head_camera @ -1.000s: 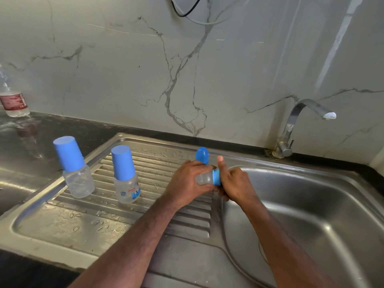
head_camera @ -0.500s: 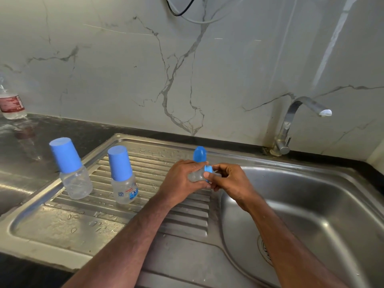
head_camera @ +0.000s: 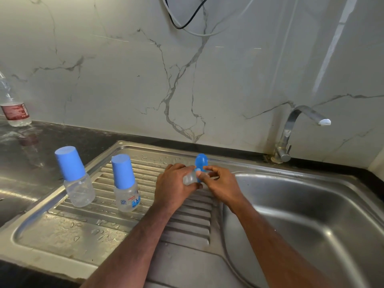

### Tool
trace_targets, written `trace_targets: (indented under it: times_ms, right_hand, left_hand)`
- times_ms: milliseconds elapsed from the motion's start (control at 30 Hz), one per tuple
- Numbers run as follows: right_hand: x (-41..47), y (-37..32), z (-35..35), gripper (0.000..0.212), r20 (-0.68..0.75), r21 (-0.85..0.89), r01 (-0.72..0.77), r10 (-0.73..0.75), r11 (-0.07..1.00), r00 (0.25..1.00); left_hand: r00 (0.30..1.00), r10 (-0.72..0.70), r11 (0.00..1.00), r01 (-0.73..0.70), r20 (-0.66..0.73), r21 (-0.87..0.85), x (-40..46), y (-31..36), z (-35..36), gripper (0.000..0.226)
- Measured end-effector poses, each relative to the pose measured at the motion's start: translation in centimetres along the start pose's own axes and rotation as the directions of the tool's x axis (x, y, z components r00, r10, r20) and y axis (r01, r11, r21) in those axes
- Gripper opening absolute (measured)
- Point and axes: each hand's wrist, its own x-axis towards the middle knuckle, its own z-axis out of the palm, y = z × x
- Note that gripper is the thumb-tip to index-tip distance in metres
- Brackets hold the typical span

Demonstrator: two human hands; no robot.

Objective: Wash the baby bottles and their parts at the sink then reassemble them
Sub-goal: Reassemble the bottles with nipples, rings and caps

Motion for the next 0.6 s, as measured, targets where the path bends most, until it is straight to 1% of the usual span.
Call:
trace_targets:
  times_ms: [67, 100, 133, 200, 267, 333, 367, 400, 467, 533, 600]
  right_hand:
    - [1.8, -0.2, 0.1, 0.036, -0.117, -0.052, 0.032, -0.038, 0.998, 0.992]
    - [2.8, -0.1, 0.0, 0.029, -0.146, -0.086, 0.06, -0.072, 0.994, 0.987]
    - [3.9, -0.1, 0.1, 0.026, -0.144, -0.137, 0.099, -0.119, 0.986, 0.982]
    - [6.2, 0.2, 0.3, 0.04, -0.047, -0.242, 0.177, -0.193, 0.954, 0.98]
    - [7.9, 0.5, 0.7, 0.055, 0.112, -0.317, 0.184, -0.156, 0.93, 0.981]
    - [9.0, 0.7, 1.1, 0.058, 0.223, -0.395, 0.189, -0.106, 0.899, 0.969]
    - [9.3, 0.8, 1.2, 0.055, 0.239, -0.418, 0.197, -0.102, 0.887, 0.966]
    - [9.3, 0.9, 1.3, 0.05, 0.227, -0.421, 0.198, -0.109, 0.885, 0.968]
    - [8.9, 1.2, 1.2, 0.04, 0.14, -0.363, 0.187, -0.145, 0.913, 0.979]
    - [8.1, 1.4, 1.0, 0.036, 0.019, -0.241, 0.167, -0.168, 0.956, 0.986]
    - [6.8, 1.2, 0.4, 0.038, -0.091, -0.098, 0.113, -0.122, 0.989, 0.988]
  left_hand:
    - [0.998, -0.069, 0.998, 0.069, -0.01, 0.013, 0.4, -0.4, -0.1, 0.062]
    - [0.995, -0.101, 0.995, 0.101, -0.012, 0.022, 0.5, -0.5, -0.1, 0.064]
    - [0.992, -0.125, 0.992, 0.126, -0.017, 0.03, 0.6, -0.8, -0.1, 0.065]
    - [0.988, -0.155, 0.987, 0.156, -0.022, 0.026, 1.0, -1.3, -0.1, 0.064]
    - [0.984, -0.18, 0.984, 0.18, -0.01, 0.015, 1.3, -1.8, 0.1, 0.064]
    - [0.981, -0.195, 0.981, 0.195, -0.003, 0.018, 1.5, -2.1, 0.3, 0.065]
    - [0.98, -0.201, 0.979, 0.201, -0.006, 0.02, 1.6, -2.2, 0.3, 0.065]
    - [0.978, -0.208, 0.978, 0.209, -0.01, 0.017, 1.6, -2.2, 0.3, 0.066]
    - [0.974, -0.223, 0.975, 0.223, -0.026, -0.008, 1.7, -2.2, 0.3, 0.065]
    - [0.971, -0.235, 0.972, 0.234, -0.037, -0.039, 1.7, -2.0, 0.2, 0.063]
    - [0.968, -0.246, 0.968, 0.243, -0.047, -0.06, 1.6, -1.7, 0.2, 0.063]
